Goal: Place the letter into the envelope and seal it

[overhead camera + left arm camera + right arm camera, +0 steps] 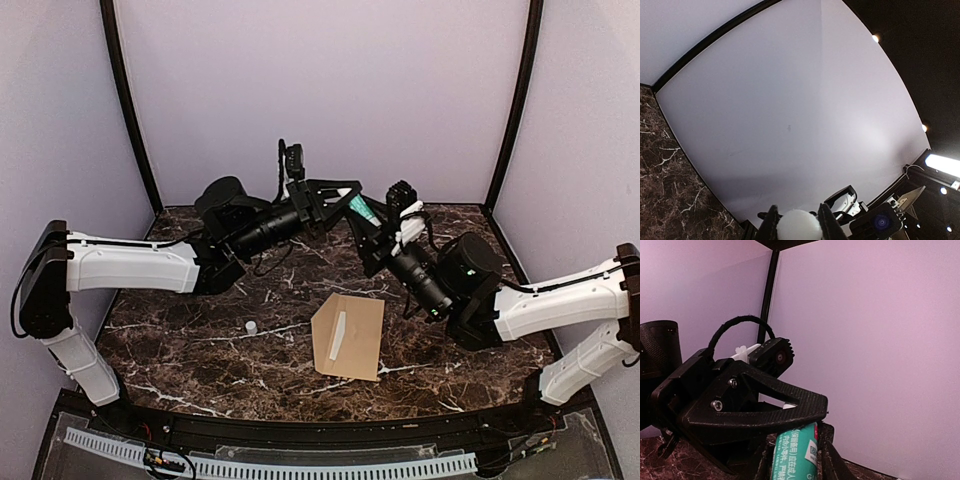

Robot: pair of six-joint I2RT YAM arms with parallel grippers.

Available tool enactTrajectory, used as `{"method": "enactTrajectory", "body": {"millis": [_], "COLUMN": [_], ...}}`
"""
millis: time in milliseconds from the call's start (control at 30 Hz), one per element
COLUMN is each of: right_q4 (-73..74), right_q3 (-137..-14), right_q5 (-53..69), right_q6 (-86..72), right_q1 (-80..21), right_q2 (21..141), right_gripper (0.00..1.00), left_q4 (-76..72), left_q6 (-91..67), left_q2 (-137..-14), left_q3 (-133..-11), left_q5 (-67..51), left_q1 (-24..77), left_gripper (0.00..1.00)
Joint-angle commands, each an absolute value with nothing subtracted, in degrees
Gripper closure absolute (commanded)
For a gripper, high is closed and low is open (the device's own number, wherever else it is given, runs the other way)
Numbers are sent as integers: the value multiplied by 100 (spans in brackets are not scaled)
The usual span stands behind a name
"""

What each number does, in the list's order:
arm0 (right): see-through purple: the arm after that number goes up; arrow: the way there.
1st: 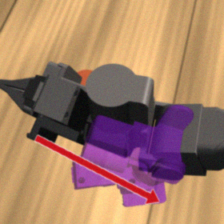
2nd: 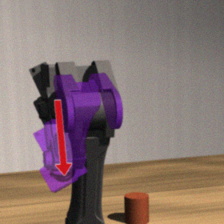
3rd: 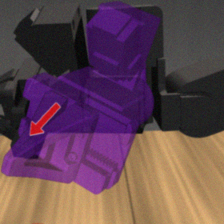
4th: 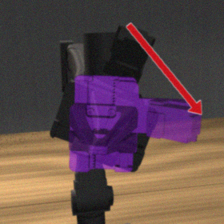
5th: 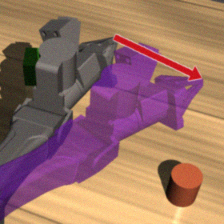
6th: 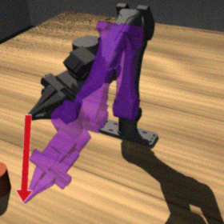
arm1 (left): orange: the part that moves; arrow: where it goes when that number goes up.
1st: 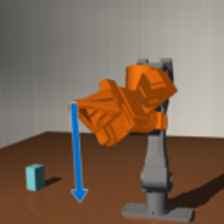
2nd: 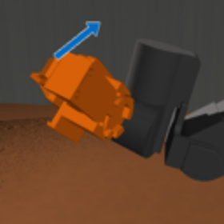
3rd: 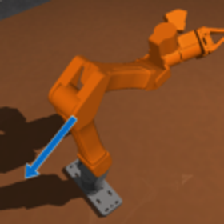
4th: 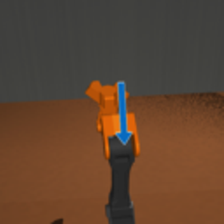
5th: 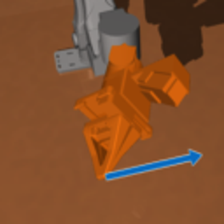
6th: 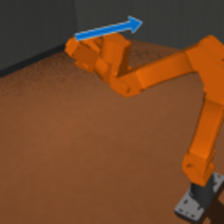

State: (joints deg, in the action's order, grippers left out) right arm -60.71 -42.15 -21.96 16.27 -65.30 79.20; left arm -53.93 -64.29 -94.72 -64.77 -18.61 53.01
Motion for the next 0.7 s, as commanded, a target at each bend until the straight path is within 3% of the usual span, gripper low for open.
{"method": "enactTrajectory", "body": {"millis": [0, 300, 467, 533, 667], "right_q4": [-6444, -6407, -6420, -6385, -6205], "right_q3": [-4281, -4359, -4385, -4394, -4358], "right_q5": [-2240, -2386, -2531, -2568, -2657], "right_q6": [1615, 1609, 1584, 1562, 1448], "right_q1": [-6528, -6531, -6530, -6524, -6528], "right_q2": [7843, 7984, 7982, 7977, 7873], "right_gripper": [71, 80, 95, 100, 100], "left_q4": [-5502, -5521, -5573, -5639, -5736], "left_q6": [-6388, -6379, -6375, -6369, -6283], "left_q2": [-9351, -9362, -9362, -9356, -9314], "left_q3": [-6561, -6586, -6552, -6507, -6366], "left_q5": [-1887, -1892, -1914, -1916, -1927], "left_q1": [5331, 5358, 5366, 5364, 5366], "left_gripper": [96, 96, 95, 92, 72]}}
